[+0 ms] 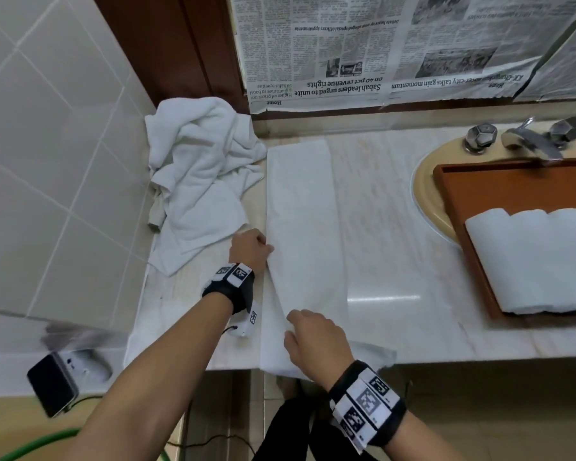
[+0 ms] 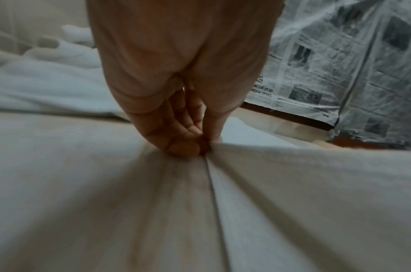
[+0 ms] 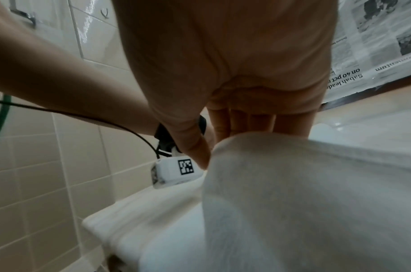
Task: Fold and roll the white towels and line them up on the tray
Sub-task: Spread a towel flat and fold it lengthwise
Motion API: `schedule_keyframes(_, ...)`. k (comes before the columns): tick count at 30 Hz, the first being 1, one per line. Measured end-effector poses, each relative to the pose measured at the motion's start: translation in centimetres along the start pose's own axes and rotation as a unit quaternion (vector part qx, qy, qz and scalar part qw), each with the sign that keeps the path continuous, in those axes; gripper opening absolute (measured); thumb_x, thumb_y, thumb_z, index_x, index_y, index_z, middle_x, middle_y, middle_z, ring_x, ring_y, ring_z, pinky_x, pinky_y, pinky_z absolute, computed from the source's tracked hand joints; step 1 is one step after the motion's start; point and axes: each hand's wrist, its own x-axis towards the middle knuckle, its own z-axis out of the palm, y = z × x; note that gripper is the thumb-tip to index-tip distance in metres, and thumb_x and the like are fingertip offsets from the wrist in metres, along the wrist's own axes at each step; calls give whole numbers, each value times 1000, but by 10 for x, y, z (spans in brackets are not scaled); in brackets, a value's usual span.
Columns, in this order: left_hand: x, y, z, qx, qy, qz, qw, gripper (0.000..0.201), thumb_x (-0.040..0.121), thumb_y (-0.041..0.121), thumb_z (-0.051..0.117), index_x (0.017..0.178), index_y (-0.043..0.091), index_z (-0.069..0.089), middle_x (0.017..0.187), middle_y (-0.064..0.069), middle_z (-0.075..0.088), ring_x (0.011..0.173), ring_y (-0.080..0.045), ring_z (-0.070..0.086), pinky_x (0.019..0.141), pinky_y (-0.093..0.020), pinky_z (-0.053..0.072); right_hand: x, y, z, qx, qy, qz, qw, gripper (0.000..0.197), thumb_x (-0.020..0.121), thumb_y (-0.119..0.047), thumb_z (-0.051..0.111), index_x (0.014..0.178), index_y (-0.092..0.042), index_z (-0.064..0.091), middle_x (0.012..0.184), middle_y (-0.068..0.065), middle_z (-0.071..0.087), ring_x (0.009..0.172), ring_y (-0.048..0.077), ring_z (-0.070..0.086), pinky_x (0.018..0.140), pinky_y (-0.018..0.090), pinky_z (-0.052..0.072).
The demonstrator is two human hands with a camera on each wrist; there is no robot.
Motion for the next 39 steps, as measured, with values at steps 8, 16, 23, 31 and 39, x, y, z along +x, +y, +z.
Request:
schedule_keyframes(8, -42, -25, 9, 17, -51, -36, 998, 22, 82, 32, 72, 88, 14, 61, 96, -4, 63, 92, -21, 57, 76, -28, 43, -19, 2, 24, 18, 24, 24, 999, 23, 101, -25, 40, 117, -15, 54, 108, 2, 56, 90, 23, 58, 67, 29, 35)
schedule_keyframes(16, -49, -29, 10, 24, -72, -7, 997, 20, 85, 28, 74, 85, 14, 59, 97, -5, 62, 90, -21, 53, 73, -26, 37, -42, -19, 32, -8, 70, -19, 997, 13, 94, -19, 56, 104, -12, 60, 94, 4, 58, 72, 24, 59, 56, 31, 34)
schedule_keyframes(23, -50, -34, 11, 15, -58, -8, 998, 21, 84, 30, 75, 85, 13, 61, 91, -4, 60, 87, -21, 48, 72, -26, 34, -51, -33, 81, -57, -22, -13, 998, 25, 92, -4, 52, 117, -7, 48, 103, 11, 58, 87, 31, 60, 63, 36, 35)
schedule_keyframes(31, -55, -44, 14, -25, -41, -3, 999, 23, 83, 34, 74, 80, 18, 58, 93, -4, 64, 92, -21, 49, 73, -25, 33, -53, -33, 94, 9, 0, -21, 1000, 13, 100, -17, 46, 109, -9, 50, 100, 11, 58, 81, 35, 57, 61, 36, 31)
schedule_keyframes(39, -57, -49, 7, -21, -49, 20, 998, 19, 87, 32, 71, 85, 15, 63, 85, -1, 64, 79, -16, 53, 60, -17, 31, -50, -29, 92, 55, -17, 26, 998, 19, 100, -29, 47, 106, -11, 53, 96, 8, 62, 85, 29, 59, 69, 39, 46)
